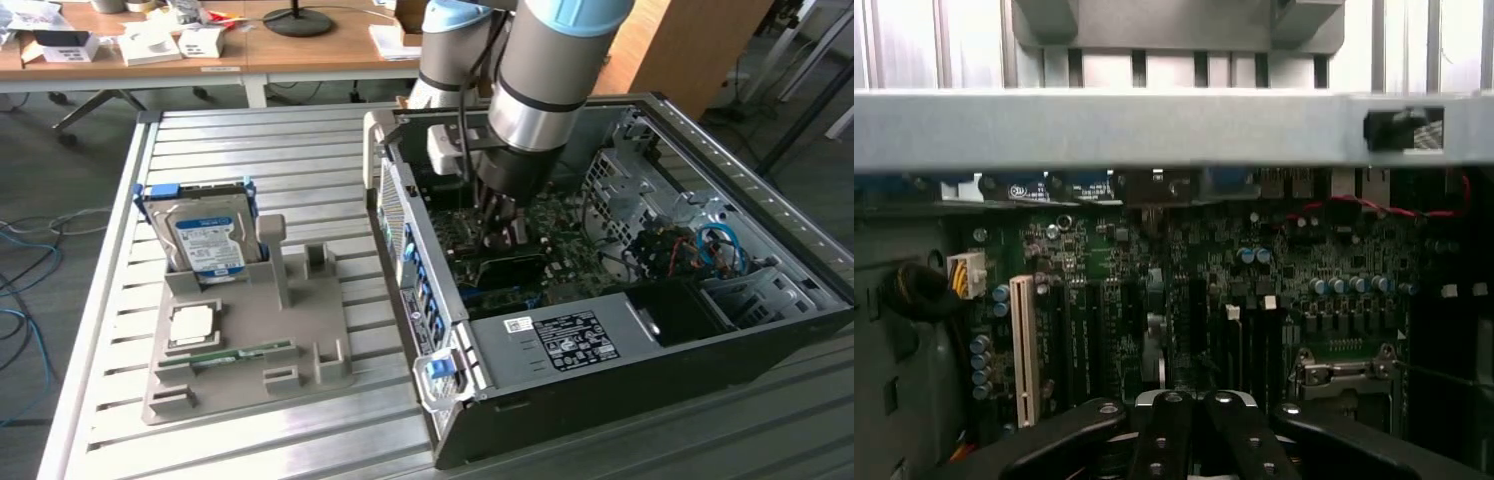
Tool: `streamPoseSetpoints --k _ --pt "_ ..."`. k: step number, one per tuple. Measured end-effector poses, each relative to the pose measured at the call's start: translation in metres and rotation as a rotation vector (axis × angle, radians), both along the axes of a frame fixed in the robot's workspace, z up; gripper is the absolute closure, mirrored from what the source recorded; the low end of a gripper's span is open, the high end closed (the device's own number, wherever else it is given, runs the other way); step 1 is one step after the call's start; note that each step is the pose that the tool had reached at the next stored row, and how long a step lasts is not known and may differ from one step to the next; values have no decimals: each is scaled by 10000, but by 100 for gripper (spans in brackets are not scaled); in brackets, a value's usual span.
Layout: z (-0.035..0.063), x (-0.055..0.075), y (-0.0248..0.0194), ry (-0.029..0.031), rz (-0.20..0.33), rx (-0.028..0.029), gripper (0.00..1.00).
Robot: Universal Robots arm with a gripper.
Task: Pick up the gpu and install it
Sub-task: 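Press down on the gpu until it lock into place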
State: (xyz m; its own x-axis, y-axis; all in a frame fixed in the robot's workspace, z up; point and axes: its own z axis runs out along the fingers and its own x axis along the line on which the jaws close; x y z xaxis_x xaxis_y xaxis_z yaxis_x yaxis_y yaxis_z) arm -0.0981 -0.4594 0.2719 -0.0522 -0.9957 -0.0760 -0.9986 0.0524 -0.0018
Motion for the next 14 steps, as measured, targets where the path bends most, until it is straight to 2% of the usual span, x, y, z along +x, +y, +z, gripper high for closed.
streamPoseSetpoints --k 9,14 --pt "-27 160 -8 9 -1 0 89" --pt "-29 163 -8 8 -1 0 89"
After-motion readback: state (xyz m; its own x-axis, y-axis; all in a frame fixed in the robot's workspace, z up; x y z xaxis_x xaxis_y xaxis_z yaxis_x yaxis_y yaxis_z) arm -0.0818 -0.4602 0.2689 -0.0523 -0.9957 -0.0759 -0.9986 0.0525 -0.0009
